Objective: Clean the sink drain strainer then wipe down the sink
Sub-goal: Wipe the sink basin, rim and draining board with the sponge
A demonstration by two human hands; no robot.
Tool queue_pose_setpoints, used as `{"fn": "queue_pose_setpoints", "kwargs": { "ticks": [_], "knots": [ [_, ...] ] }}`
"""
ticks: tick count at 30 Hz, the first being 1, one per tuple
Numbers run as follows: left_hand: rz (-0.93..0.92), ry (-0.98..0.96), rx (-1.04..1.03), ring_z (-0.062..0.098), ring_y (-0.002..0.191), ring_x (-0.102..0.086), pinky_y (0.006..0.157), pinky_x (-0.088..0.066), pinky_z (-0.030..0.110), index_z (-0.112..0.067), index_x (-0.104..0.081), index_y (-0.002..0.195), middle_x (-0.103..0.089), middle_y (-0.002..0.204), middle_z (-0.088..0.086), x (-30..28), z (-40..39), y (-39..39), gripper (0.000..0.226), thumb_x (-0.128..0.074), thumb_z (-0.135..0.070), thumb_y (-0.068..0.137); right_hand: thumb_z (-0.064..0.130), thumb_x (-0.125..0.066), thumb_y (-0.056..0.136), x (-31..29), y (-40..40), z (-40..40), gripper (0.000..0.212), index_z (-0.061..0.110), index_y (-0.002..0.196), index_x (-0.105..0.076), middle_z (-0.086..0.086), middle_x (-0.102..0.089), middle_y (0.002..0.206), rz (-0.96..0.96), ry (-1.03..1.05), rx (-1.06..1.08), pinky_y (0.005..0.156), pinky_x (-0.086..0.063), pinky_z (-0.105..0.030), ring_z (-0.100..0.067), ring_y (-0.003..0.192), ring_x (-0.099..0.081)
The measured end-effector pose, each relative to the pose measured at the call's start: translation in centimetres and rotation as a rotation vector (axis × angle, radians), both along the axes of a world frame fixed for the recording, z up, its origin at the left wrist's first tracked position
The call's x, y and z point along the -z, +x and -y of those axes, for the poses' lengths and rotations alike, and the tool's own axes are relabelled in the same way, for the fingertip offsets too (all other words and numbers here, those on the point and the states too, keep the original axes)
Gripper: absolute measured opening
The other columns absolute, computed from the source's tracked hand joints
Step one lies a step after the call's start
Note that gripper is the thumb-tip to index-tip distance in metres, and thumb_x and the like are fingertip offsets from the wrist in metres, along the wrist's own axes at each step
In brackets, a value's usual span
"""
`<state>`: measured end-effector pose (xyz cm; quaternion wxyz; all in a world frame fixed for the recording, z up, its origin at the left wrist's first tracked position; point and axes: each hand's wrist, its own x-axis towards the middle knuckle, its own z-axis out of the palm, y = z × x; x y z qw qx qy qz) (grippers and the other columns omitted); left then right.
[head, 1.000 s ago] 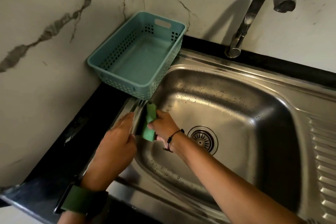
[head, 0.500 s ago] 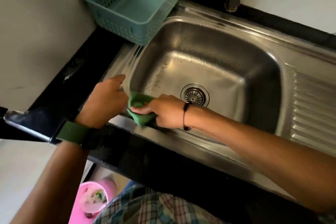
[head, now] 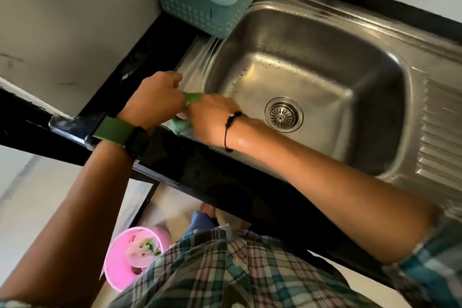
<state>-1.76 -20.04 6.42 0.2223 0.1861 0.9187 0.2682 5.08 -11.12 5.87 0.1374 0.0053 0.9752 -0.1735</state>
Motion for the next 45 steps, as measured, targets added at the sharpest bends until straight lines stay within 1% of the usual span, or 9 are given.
{"fn": "queue_pose_setpoints", "kwargs": {
  "ticks": [4, 7, 10, 15, 19, 24, 32, 38, 45],
  "knots": [
    [0.052, 0.028, 0.049, 0.023, 0.103, -0.051, 0.083, -0.039, 0.031, -0.013, -0.058, 0.109, -0.057, 0.106, 0.011, 0.3, 0.4, 0.8, 0.034, -0.044, 0.001, 0.082, 0.027, -0.043, 0.093, 0.6, 3.3, -1.3, 0.038, 0.037, 0.13, -0.047, -0.002, -0.053, 0.13, -0.041, 0.016, -0.035, 0.071, -0.029, -0.024, -0.029, 0.116, -0.052],
    [0.049, 0.004, 0.153, 0.027, 0.097, -0.049, 0.081, -0.037, 0.033, -0.012, -0.053, 0.102, -0.051, 0.105, 0.016, 0.7, -0.5, 1.9, 0.027, -0.042, 0.003, 0.083, 0.023, -0.047, 0.09, 0.8, 7.4, -3.9, 0.051, 0.049, 0.133, -0.037, -0.002, -0.057, 0.13, 0.018, 0.026, -0.008, 0.07, -0.038, -0.025, -0.031, 0.112, -0.057],
    [0.034, -0.043, 0.246, 0.028, 0.126, -0.044, 0.103, -0.035, 0.035, -0.014, -0.047, 0.132, -0.049, 0.137, 0.01, 1.0, -2.0, 3.3, 0.052, -0.044, 0.003, 0.082, 0.012, -0.044, 0.088, 0.3, 13.1, -6.9, 0.067, 0.054, 0.136, -0.026, 0.014, -0.046, 0.143, 0.122, 0.083, 0.05, 0.094, -0.049, -0.029, -0.019, 0.123, -0.053],
    [0.033, -0.007, 0.473, 0.026, 0.134, -0.036, 0.11, -0.026, 0.029, -0.015, -0.038, 0.139, -0.04, 0.146, 0.011, 0.6, -5.3, 6.2, 0.06, -0.041, 0.003, 0.082, 0.003, -0.041, 0.084, -1.6, 22.7, -11.7, 0.081, 0.057, 0.131, -0.004, 0.032, -0.015, 0.144, 0.313, 0.111, 0.213, 0.108, -0.017, -0.005, -0.006, 0.138, -0.032],
    [0.036, 0.034, 0.656, 0.023, 0.134, -0.037, 0.106, -0.029, 0.023, -0.018, -0.035, 0.14, -0.039, 0.147, 0.009, 0.4, -7.9, 8.8, 0.063, -0.039, 0.003, 0.081, 0.007, -0.044, 0.084, -2.4, 24.3, -13.0, 0.068, 0.051, 0.134, -0.032, 0.012, -0.04, 0.147, 0.286, 0.169, 0.481, 0.108, -0.038, -0.03, -0.017, 0.131, -0.046],
    [0.058, 0.025, 0.84, 0.023, 0.133, -0.037, 0.097, -0.026, 0.016, -0.016, -0.036, 0.14, -0.04, 0.146, 0.01, 0.5, -10.7, 13.5, 0.062, -0.039, 0.003, 0.081, 0.005, -0.041, 0.084, 0.4, 23.8, -10.2, 0.071, 0.04, 0.143, -0.024, 0.013, -0.025, 0.154, 0.137, 0.224, 0.389, 0.118, -0.018, -0.028, -0.015, 0.144, -0.02],
    [0.065, 0.081, 0.868, 0.021, 0.101, -0.054, 0.074, -0.035, 0.017, -0.017, -0.052, 0.127, -0.06, 0.121, 0.01, 1.0, -11.3, 19.3, 0.051, -0.039, 0.004, 0.083, 0.001, -0.047, 0.081, 0.8, 36.0, -18.9, 0.075, 0.036, 0.143, -0.023, 0.012, -0.019, 0.155, 0.286, 0.278, 0.54, 0.119, -0.012, -0.022, -0.011, 0.145, -0.016],
    [0.018, 0.087, 0.786, 0.021, 0.119, -0.048, 0.103, -0.036, 0.031, -0.019, -0.041, 0.136, -0.054, 0.131, 0.005, 1.4, -13.5, 24.7, 0.054, -0.039, 0.001, 0.086, 0.005, -0.053, 0.083, -0.3, 44.5, -23.8, 0.066, 0.027, 0.142, -0.035, -0.007, -0.037, 0.15, 0.404, 0.387, 1.147, 0.096, -0.043, -0.044, -0.039, 0.122, -0.049],
    [-0.02, 0.122, 0.66, 0.021, 0.108, -0.056, 0.094, -0.043, 0.031, -0.017, -0.045, 0.133, -0.062, 0.119, 0.007, 1.9, -15.7, 28.5, 0.054, -0.04, 0.005, 0.084, 0.01, -0.034, 0.092, 1.2, 36.4, -16.8, 0.038, 0.005, 0.129, -0.043, -0.016, -0.056, 0.123, 0.188, 0.437, 0.863, 0.081, -0.049, -0.04, -0.035, 0.11, -0.057]
  ]
}}
